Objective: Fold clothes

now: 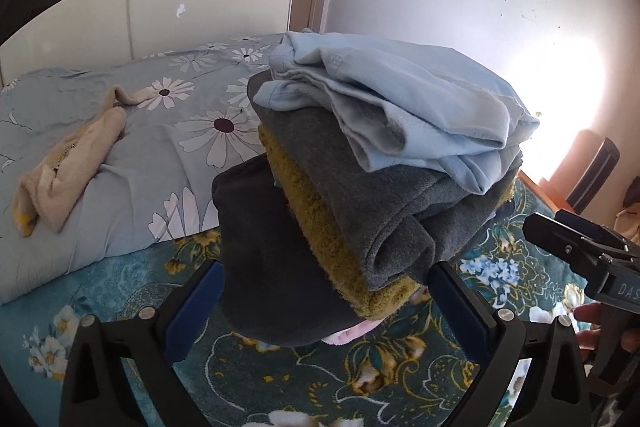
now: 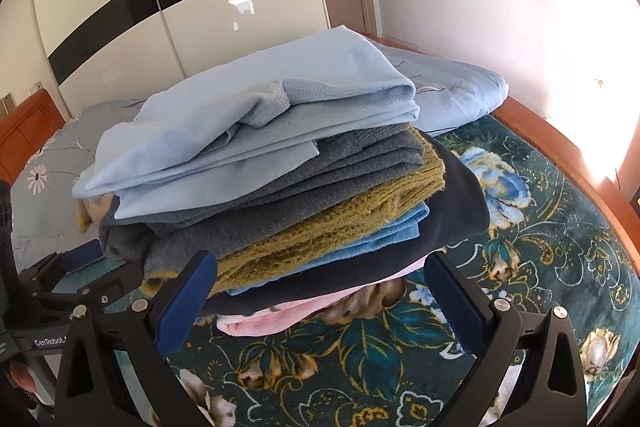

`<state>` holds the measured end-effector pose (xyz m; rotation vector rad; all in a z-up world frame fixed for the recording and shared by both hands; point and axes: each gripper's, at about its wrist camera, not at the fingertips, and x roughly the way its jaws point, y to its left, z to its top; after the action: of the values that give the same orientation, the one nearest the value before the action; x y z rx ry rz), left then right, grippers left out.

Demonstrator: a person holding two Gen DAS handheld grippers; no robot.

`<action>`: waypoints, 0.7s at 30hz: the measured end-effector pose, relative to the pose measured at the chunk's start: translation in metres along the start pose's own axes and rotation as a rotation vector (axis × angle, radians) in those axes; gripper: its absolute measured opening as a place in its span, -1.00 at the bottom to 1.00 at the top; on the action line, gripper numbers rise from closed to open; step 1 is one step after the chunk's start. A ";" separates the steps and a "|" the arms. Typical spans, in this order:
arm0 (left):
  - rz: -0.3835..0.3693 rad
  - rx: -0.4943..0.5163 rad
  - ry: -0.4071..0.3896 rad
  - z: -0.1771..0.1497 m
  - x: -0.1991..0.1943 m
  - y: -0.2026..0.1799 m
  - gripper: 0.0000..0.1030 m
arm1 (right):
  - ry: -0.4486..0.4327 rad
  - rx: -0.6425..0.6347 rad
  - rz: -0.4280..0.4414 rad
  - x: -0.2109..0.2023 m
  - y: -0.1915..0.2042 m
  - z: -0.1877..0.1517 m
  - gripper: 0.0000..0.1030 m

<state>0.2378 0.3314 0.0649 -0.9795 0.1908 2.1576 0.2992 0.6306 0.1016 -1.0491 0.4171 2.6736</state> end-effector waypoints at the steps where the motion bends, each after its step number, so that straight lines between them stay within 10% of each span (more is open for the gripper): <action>1: -0.003 -0.002 0.001 0.000 0.001 0.001 1.00 | 0.002 0.000 0.000 0.001 0.000 -0.001 1.00; 21: -0.008 0.013 -0.026 0.001 0.002 -0.003 1.00 | 0.042 -0.018 0.008 0.011 0.004 -0.005 1.00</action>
<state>0.2378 0.3350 0.0648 -0.9432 0.1883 2.1575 0.2935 0.6262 0.0911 -1.1125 0.4076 2.6714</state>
